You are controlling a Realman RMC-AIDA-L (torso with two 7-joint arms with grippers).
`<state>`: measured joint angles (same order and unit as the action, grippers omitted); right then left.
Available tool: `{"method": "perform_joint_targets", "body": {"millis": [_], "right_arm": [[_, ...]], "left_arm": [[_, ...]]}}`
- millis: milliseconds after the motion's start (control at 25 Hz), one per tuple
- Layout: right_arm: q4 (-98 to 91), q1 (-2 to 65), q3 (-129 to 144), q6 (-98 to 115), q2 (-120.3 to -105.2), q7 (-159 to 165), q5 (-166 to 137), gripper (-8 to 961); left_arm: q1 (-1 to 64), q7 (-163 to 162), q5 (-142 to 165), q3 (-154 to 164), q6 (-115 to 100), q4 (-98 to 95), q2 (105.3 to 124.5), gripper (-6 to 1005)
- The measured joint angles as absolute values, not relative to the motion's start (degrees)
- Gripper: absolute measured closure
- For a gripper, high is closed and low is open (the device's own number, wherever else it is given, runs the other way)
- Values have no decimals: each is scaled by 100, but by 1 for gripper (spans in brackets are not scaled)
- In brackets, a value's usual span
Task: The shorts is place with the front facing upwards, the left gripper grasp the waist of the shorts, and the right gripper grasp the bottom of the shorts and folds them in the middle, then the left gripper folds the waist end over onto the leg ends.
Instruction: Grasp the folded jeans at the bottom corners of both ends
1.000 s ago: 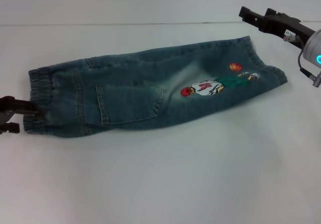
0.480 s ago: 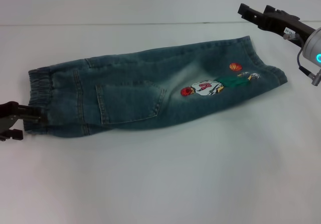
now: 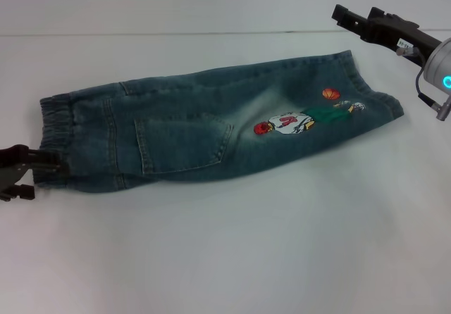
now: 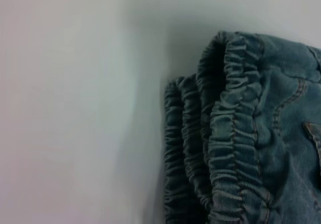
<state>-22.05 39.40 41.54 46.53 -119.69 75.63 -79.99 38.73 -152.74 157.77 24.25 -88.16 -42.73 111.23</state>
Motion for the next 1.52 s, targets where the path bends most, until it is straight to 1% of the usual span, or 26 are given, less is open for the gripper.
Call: {"method": "perform_joint_targets", "body": {"millis": [400, 1240, 1520], "right_arm": [[-2197, 3934, 4155, 4711, -11979, 7558, -7911, 21], [-2177, 3894, 4003, 4779, -11979, 7488, -7777, 22], [-2148, 3893, 4049, 4782, -11979, 7488, -7777, 23]], "left_arm": [[3849, -15270, 15775, 2487, -8664, -4186, 11142, 115], [4039, -15218, 15704, 2551, -8192, -3832, 11134, 114], [4050, -15215, 15696, 2537, -8193, -3851, 11084, 115]]}}
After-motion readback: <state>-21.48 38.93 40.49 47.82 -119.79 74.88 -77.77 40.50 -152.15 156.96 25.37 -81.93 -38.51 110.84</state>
